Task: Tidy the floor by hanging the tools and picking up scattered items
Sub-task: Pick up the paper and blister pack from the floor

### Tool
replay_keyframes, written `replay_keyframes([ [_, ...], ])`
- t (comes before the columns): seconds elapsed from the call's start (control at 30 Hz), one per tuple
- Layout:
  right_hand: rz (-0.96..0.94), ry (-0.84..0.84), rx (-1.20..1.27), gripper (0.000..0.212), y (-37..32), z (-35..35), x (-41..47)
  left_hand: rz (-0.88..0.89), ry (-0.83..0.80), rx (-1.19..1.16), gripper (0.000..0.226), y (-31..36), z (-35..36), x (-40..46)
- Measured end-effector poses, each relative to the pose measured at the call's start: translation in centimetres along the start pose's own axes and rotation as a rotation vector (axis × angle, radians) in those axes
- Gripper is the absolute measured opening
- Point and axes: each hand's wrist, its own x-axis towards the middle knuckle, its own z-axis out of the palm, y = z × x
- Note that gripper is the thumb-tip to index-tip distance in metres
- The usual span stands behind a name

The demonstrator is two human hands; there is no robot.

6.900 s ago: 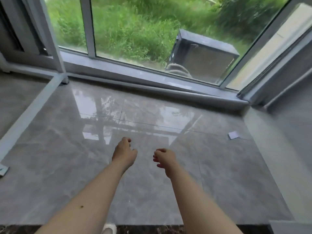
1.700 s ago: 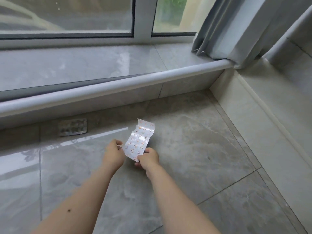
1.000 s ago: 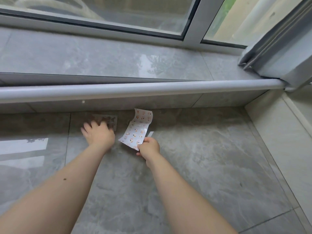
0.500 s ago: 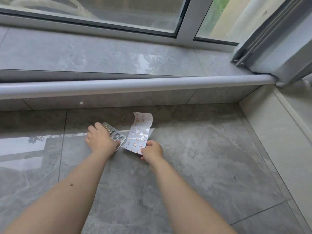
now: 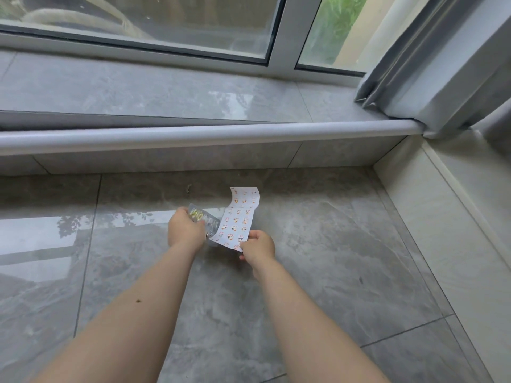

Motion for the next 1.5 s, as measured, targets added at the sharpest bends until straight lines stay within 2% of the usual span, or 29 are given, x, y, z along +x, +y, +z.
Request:
replay_keyframes([
  [0.13,0.013,0.000,0.039,0.033,-2.1,-2.3,-1.6,-0.021,-0.010,-0.016,0.014,2.1,-0.4,-2.1],
  [0.23,0.021,-0.004,0.034,0.032,-3.9,-4.1,-3.1,-0.063,-0.039,-0.035,0.027,4.0,-1.2,-3.6],
  [0.33,0.056,-0.018,0.035,0.029,-5.7,-5.9,-5.1,-0.084,-0.088,-0.056,0.026,6.1,-2.4,-5.4],
  [0.47,0.093,-0.021,0.026,0.031,-8.4,-8.1,-9.3,-0.072,-0.136,-0.088,0.021,8.6,-5.0,-8.4],
  [0.63,0.095,-0.030,-0.011,0.035,-13.3,-10.9,-15.4,-0.117,-0.122,-0.160,0.016,13.5,-10.0,-12.8],
  [0.83,0.069,-0.050,-0.061,0.034,-20.7,-13.8,-24.2,-0.146,-0.059,-0.246,0.023,20.6,-17.4,-18.3],
  [1.1,-0.040,-0.110,-0.123,0.029,-31.3,-17.9,-36.4,-0.175,0.063,-0.339,0.020,29.7,-28.0,-27.3],
  [1.3,-0.179,-0.181,-0.265,0.034,-37.0,-18.6,-44.5,-0.192,0.153,-0.451,0.028,33.4,-36.2,-32.9],
  [1.5,-0.307,-0.309,-0.369,0.037,-41.7,-14.8,-53.6,-0.198,0.280,-0.614,0.029,33.8,-47.2,-37.4],
])
